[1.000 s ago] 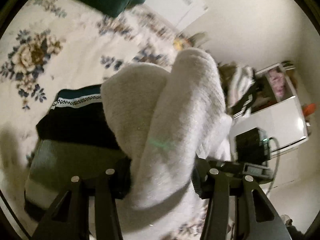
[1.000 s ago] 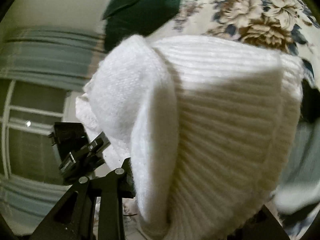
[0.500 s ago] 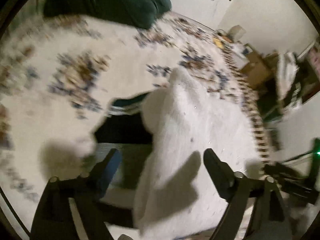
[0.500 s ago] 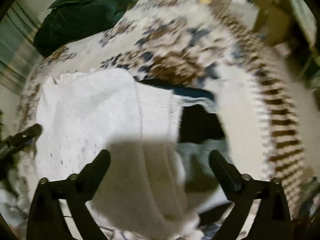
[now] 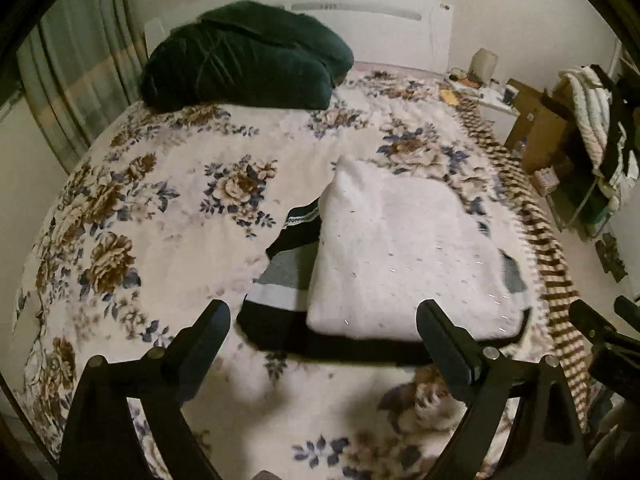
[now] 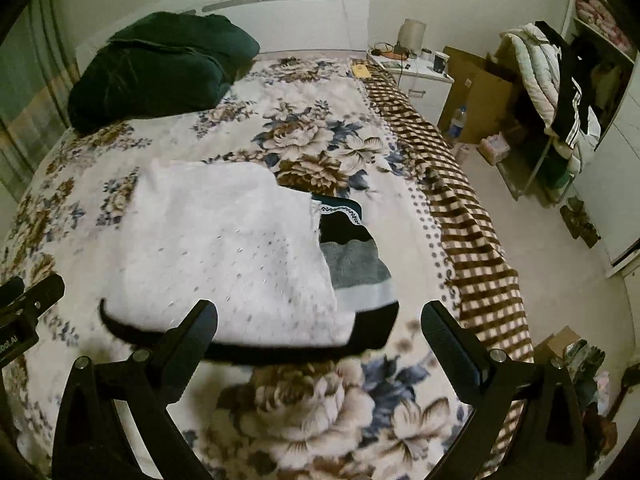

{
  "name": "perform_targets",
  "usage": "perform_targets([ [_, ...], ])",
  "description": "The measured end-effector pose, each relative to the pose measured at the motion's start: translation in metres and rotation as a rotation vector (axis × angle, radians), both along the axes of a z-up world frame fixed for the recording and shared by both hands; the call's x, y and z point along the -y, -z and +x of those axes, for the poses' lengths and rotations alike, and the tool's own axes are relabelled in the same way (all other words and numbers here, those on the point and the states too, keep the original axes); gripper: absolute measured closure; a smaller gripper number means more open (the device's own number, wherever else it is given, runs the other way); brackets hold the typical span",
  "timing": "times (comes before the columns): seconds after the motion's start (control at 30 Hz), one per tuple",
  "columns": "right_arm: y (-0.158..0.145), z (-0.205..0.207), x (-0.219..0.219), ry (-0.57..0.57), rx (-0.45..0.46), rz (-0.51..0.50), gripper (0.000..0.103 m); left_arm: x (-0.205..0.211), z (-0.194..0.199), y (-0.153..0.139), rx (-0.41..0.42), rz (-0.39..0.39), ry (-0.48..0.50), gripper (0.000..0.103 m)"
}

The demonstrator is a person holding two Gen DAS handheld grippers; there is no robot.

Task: Fold small clothes

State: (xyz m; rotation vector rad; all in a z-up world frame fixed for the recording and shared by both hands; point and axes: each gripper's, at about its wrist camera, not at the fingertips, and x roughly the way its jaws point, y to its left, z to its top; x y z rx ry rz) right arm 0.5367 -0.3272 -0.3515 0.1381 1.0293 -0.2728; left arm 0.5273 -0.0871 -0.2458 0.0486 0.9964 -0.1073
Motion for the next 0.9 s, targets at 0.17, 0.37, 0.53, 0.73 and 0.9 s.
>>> perform_targets([
  [0.17,-0.055,-0.054,-0.005,-0.002,0.044,-0.016,0.0,0.002,-0.046,-0.05,0.053,0.004,-0.01,0.008],
  [0.37,-0.116,-0.117,-0.011,-0.015,0.104,-0.027,0.0,0.007,-0.099,-0.101,0.117,0.005,-0.017,0.008],
  [0.53,-0.172,-0.178,-0.017,-0.029,0.168,-0.047,0.0,0.014,-0.148,-0.137,0.159,0.002,-0.016,0.008],
  [0.73,-0.232,-0.246,-0.021,-0.049,0.236,-0.051,0.0,0.02,-0.197,-0.172,0.189,-0.007,-0.01,0.008],
  [0.9,-0.277,-0.297,-0.026,-0.07,0.281,-0.064,0.0,0.02,-0.234,-0.201,0.221,-0.014,-0.016,0.008],
])
